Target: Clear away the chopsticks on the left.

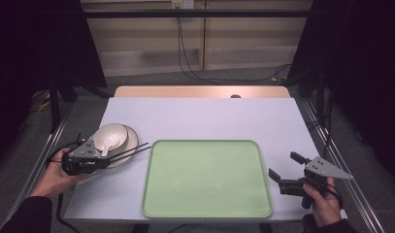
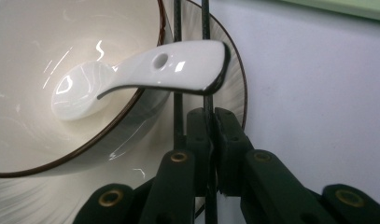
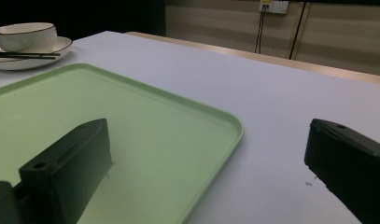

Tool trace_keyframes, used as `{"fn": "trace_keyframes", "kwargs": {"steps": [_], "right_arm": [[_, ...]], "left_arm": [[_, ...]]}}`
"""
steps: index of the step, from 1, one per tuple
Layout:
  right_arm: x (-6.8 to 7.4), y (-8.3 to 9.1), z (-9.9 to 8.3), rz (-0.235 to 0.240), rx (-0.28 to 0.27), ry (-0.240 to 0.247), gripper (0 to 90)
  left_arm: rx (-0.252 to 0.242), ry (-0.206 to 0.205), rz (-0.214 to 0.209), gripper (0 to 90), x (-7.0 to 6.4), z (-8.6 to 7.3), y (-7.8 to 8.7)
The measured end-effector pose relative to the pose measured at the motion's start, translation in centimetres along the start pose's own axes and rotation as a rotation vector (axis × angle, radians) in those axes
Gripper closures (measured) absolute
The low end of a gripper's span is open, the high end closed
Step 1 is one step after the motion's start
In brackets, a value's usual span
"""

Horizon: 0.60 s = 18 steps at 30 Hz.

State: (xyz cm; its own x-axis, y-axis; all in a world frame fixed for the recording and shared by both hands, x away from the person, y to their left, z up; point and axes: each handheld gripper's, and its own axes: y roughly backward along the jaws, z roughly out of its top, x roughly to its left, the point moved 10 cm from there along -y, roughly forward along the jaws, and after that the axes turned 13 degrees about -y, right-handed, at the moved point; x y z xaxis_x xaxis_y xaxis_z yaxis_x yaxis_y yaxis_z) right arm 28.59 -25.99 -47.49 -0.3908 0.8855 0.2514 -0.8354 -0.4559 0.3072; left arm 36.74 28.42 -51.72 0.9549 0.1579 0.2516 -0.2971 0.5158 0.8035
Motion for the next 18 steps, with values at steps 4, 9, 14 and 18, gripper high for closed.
{"fn": "trace_keyframes", "kwargs": {"steps": [4, 9, 14, 18], "right_arm": [[0.0, 0.0, 0.0, 0.001, 0.002, -0.001, 0.2], [0.0, 0.0, 0.0, 0.008, -0.001, 0.001, 0.2], [0.1, 0.1, 0.2, 0.013, -0.011, 0.0, 0.2], [0.3, 0.1, 0.2, 0.021, -0.016, -0.003, 0.2]], "left_arm": [[-0.021, 0.045, 0.007, 86.0, 0.0, 0.1, 0.0], [-0.047, 0.112, 0.006, 86.1, -0.1, 0.4, 0.5], [-0.084, 0.181, 0.016, 86.1, -0.5, 0.7, 1.1], [-0.095, 0.234, 0.032, 86.1, -0.6, 0.9, 1.8]]}}
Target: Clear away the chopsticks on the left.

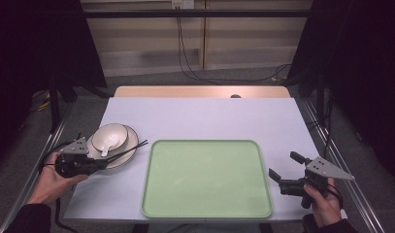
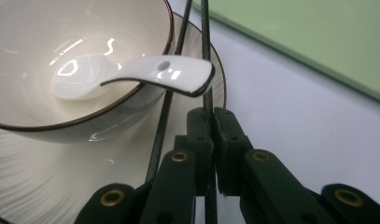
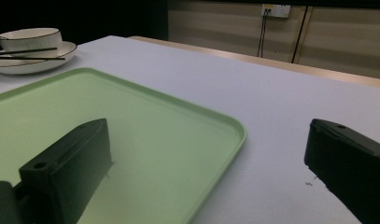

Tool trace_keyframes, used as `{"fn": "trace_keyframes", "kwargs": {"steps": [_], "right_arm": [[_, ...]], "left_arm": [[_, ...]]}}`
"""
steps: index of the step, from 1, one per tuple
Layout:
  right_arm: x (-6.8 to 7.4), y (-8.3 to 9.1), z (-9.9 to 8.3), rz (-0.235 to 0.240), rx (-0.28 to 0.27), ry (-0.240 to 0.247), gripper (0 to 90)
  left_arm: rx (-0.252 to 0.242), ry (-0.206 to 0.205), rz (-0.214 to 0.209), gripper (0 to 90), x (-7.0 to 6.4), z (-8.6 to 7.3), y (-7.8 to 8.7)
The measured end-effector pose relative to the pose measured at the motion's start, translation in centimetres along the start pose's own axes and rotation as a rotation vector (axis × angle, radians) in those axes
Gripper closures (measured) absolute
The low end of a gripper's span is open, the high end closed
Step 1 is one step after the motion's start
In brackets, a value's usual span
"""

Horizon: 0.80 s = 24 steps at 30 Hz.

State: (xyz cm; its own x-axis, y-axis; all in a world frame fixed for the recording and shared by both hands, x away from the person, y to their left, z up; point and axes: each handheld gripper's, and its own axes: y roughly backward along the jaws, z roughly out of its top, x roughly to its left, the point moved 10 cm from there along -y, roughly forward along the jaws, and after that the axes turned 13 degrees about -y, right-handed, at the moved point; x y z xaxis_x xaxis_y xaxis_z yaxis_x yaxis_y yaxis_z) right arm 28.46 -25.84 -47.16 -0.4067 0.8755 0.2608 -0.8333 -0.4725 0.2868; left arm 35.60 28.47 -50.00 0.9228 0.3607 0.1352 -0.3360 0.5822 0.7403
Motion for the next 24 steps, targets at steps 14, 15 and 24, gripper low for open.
{"fn": "trace_keyframes", "kwargs": {"steps": [14, 15, 24], "right_arm": [[0.1, 0.1, 0.3, 0.004, -0.023, 0.012, 0.2], [0.1, 0.1, 0.3, 0.005, -0.024, 0.014, 0.2], [0.2, 0.1, 0.4, 0.008, -0.033, 0.018, 0.3]], "left_arm": [[-0.107, 0.156, 0.078, 86.2, -1.7, 2.1, 2.1], [-0.112, 0.161, 0.079, 86.2, -1.9, 2.2, 2.2], [-0.151, 0.252, 0.096, 86.2, -4.1, 3.6, 2.4]]}}
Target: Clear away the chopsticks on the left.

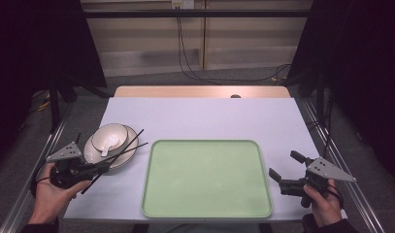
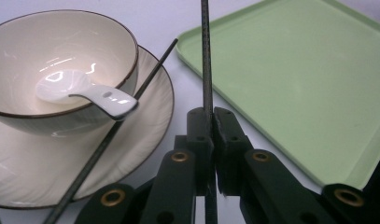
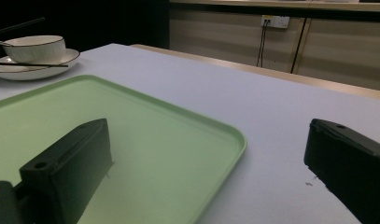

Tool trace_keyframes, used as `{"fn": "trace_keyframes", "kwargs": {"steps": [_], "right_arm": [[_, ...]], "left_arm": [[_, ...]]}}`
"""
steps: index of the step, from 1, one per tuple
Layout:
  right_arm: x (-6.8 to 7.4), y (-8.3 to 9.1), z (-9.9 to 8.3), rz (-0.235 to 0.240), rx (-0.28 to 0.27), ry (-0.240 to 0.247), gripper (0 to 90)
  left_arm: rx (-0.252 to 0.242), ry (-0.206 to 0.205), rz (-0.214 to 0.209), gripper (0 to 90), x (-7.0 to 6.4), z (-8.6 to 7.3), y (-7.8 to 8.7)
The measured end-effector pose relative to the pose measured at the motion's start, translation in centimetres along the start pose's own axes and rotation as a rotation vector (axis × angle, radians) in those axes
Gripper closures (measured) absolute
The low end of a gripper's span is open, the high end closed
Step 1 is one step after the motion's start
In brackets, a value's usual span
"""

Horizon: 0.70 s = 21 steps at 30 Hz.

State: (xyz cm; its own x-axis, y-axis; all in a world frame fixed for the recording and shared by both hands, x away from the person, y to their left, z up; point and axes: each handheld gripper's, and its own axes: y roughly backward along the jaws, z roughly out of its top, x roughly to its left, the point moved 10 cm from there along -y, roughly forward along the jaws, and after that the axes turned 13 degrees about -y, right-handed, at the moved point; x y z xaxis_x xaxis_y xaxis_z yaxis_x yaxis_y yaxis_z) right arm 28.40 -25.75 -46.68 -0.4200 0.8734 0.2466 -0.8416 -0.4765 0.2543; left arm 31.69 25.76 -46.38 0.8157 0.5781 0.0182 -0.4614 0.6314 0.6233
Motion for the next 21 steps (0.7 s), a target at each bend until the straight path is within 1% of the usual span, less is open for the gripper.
{"fn": "trace_keyframes", "kwargs": {"steps": [1, 2, 3, 4, 6, 7, 10, 11, 12, 13, 14, 16, 18, 19, 20, 21], "right_arm": [[0.0, 0.0, 0.0, -0.003, -0.003, 0.001, 0.3], [0.0, 0.0, 0.0, -0.005, -0.004, -0.001, 0.3], [0.0, 0.0, 0.1, -0.006, -0.007, -0.002, 0.3], [0.0, 0.0, 0.0, -0.005, -0.005, -0.001, 0.3], [0.0, 0.0, 0.0, -0.004, -0.003, -0.001, 0.3], [0.0, 0.0, 0.0, -0.004, -0.003, 0.001, 0.3], [0.0, 0.0, 0.0, -0.008, -0.005, -0.002, 0.3], [-0.1, 0.0, 0.0, -0.007, -0.005, 0.002, 0.3], [0.0, 0.0, 0.0, -0.005, -0.003, 0.0, 0.4], [0.0, 0.0, 0.0, -0.006, -0.003, 0.0, 0.4], [0.0, -0.1, 0.0, -0.001, -0.002, -0.002, 0.8], [0.1, -0.1, 0.0, 0.004, -0.002, 0.007, 1.0], [0.1, 0.0, 0.0, 0.004, 0.001, 0.008, 0.9], [0.0, 0.0, 0.0, 0.0, -0.005, 0.005, 0.9], [0.0, 0.0, 0.0, 0.0, -0.005, 0.005, 0.9], [0.0, 0.0, 0.0, -0.001, -0.006, 0.004, 0.9]], "left_arm": [[0.001, -0.001, 0.009, 86.2, -0.3, 0.0, 0.0], [-0.005, 0.007, 0.019, 86.2, -0.6, 0.0, 0.0], [-0.011, 0.015, 0.018, 86.2, -1.0, 0.0, -0.1], [-0.006, 0.024, 0.039, 86.2, -1.1, -0.1, -0.2], [-0.011, 0.051, 0.034, 86.2, -1.6, -0.1, -0.3], [-0.017, 0.065, 0.04, 86.2, -1.8, -0.1, -0.3], [-0.019, 0.092, 0.038, 86.2, -2.7, 0.0, -0.6], [-0.013, 0.098, 0.03, 86.2, -3.1, -0.1, -0.7], [-0.003, 0.097, 0.038, 86.2, -3.4, -0.2, -0.9], [-0.001, 0.095, 0.037, 86.1, -3.7, -0.2, -1.0], [-0.006, 0.102, 0.031, 86.1, -4.1, -0.1, -1.1], [-0.005, 0.1, 0.033, 86.2, -4.7, 0.0, -1.4], [0.0, 0.106, 0.037, 86.1, -5.3, 0.0, -1.8], [-0.001, 0.113, 0.029, 86.1, -5.6, 0.0, -2.0], [0.003, 0.116, 0.039, 86.1, -5.8, 0.0, -2.2], [0.01, 0.132, 0.072, 86.1, -5.8, 0.0, -2.6]]}}
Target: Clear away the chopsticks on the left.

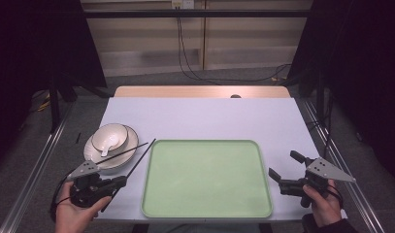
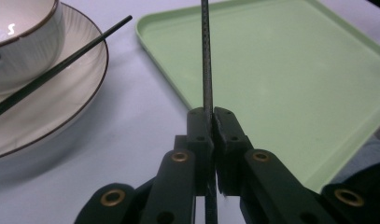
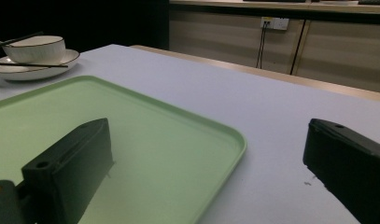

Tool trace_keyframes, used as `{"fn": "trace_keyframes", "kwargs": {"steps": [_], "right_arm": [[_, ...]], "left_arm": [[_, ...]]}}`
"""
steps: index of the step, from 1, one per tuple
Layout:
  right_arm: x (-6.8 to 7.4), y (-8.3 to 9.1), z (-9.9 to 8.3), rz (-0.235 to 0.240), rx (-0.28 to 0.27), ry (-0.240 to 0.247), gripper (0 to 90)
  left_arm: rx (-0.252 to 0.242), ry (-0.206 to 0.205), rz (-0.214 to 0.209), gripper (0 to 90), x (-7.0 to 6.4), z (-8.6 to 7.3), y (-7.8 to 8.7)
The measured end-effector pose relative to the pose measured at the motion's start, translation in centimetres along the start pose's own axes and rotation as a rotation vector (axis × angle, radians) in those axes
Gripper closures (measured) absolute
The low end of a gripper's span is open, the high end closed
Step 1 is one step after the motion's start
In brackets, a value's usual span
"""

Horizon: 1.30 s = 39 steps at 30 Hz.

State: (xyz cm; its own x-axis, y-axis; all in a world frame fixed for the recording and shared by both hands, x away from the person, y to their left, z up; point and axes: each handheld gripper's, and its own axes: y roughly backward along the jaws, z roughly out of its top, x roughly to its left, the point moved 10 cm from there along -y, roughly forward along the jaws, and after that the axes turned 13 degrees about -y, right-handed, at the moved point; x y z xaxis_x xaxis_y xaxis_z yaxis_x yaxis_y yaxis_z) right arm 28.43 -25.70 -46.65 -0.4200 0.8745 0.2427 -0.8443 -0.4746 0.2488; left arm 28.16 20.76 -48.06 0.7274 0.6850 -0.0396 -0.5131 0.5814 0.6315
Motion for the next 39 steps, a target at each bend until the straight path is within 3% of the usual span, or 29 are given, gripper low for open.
{"fn": "trace_keyframes", "kwargs": {"steps": [2, 6, 8, 13, 15, 18, 19, 21, 26, 34, 39], "right_arm": [[0.0, 0.0, 0.0, 0.0, 0.0, 0.005, 0.8], [0.0, 0.0, 0.0, -0.004, -0.004, 0.005, 0.0], [-0.1, 0.0, 0.1, -0.012, -0.009, 0.005, 0.0], [0.1, 0.0, 0.0, -0.005, -0.011, 0.014, 0.0], [0.1, 0.0, 0.0, -0.008, -0.012, 0.016, 0.0], [0.1, 0.0, 0.1, -0.003, -0.014, 0.015, 0.0], [0.1, 0.0, 0.1, -0.002, -0.014, 0.015, 0.1], [0.2, 0.0, 0.0, -0.003, -0.01, 0.016, 0.4], [0.2, 0.0, -0.1, 0.0, -0.005, 0.017, 0.7], [0.3, -0.1, -0.1, 0.008, -0.001, 0.024, 1.1], [0.3, -0.1, -0.2, 0.005, 0.004, 0.021, 1.1]], "left_arm": [[-0.004, 0.012, -0.013, 86.2, -0.4, 0.1, -0.5], [0.002, 0.08, 0.02, 86.2, -0.1, 0.0, -1.5], [0.002, 0.087, 0.029, 86.2, -0.1, 0.1, -2.1], [0.054, 0.088, 0.025, 86.2, -0.8, 0.3, -3.8], [0.07, 0.106, 0.035, 86.2, -0.9, 0.5, -4.3], [0.101, 0.17, 0.038, 86.2, -1.2, 0.7, -5.2], [0.115, 0.178, 0.063, 86.2, -1.1, 0.7, -5.4], [0.131, 0.202, 0.071, 86.2, -1.2, 0.9, -6.0], [0.151, 0.221, 0.074, 86.2, -1.3, 1.2, -7.3], [0.172, 0.227, 0.063, 86.1, -2.6, 0.7, -8.9], [0.184, 0.239, 0.072, 86.0, -2.5, 0.4, -9.5]]}}
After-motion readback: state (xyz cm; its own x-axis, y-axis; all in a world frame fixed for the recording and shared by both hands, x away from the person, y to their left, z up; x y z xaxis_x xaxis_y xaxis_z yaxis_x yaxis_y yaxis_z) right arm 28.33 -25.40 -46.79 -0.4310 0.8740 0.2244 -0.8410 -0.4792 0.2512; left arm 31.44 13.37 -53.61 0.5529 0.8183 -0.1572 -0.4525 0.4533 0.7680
